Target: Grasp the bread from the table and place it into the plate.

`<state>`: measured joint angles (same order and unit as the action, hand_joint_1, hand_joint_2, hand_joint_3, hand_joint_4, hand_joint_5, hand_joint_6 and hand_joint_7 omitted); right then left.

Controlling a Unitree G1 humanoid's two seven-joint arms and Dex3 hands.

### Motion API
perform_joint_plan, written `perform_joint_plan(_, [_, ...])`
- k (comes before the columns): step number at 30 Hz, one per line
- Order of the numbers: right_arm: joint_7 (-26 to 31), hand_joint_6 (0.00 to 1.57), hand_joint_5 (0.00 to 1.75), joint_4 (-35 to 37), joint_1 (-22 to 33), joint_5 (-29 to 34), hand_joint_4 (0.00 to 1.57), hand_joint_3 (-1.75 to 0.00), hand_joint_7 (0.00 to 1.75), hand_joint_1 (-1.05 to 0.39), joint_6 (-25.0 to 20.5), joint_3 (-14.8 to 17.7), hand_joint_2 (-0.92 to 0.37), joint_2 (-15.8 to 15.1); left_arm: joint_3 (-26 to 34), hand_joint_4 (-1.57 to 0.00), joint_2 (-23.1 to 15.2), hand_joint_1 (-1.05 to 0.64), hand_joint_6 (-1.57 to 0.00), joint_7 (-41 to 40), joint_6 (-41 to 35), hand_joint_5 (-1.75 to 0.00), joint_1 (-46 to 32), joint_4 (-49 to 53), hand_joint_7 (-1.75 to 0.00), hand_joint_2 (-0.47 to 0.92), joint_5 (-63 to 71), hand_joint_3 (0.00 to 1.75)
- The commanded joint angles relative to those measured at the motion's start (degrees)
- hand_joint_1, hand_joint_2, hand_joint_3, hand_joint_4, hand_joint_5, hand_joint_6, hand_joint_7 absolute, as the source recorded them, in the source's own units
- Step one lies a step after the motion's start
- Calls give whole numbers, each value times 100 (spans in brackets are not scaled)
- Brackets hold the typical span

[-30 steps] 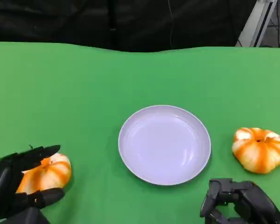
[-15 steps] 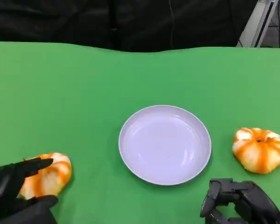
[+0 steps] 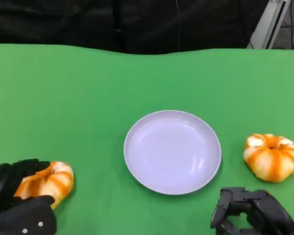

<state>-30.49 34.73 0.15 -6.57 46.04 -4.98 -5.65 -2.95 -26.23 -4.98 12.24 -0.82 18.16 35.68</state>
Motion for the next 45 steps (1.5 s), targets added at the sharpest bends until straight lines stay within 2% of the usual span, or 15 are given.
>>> perform_joint_plan(1, [9,85,145,-46,22,-65,84,-87,118,-10,-42,59,-68,-54,-98,-57,-168,-93,-72,-47,-7,-1,171,214,-1,92,-40,29])
perform_joint_plan(10, [5,86,145,-103,55,-73,83,-89,117,-9,-83,55,-66,-57,-286,-57,-229,-99,-72,-60,11,-1,384,550,0,92,-44,22])
perform_joint_plan(15, [0,85,145,-89,26,-70,83,-89,117,-9,-64,65,-66,-70,-403,-54,-243,-100,-71,205,50,0,499,691,0,92,-179,21])
perform_joint_plan(30, [47,85,144,-120,54,-45,84,-86,117,-9,-76,51,-68,-45,-790,-54,-252,-99,-67,337,218,0,788,1253,0,92,-313,22])
perform_joint_plan(33, [52,85,144,-151,68,-48,83,-86,117,-9,-108,49,-68,-46,-900,-54,-239,-96,-63,423,180,0,845,1357,0,92,-291,15])
perform_joint_plan(39, [64,85,143,-173,72,-32,83,-86,117,-9,-97,47,-68,-47,-958,-54,-266,-96,-62,495,186,0,880,1413,0,92,-364,14])
perform_joint_plan(41, [75,85,144,-184,70,-15,84,-86,117,-9,-73,44,-68,-46,-981,-52,-279,-83,-59,613,193,0,898,1446,0,88,-432,7])
perform_joint_plan(44, [81,85,144,-191,72,-10,84,-87,117,-9,-72,41,-68,-47,-1004,-52,-294,-79,-58,645,192,0,908,1456,0,88,-474,3])
perform_joint_plan(45, [79,85,144,-190,66,-14,84,-87,117,-9,-75,39,-68,-46,-1028,-51,-320,-69,-57,722,185,0,909,1457,0,87,-484,4])
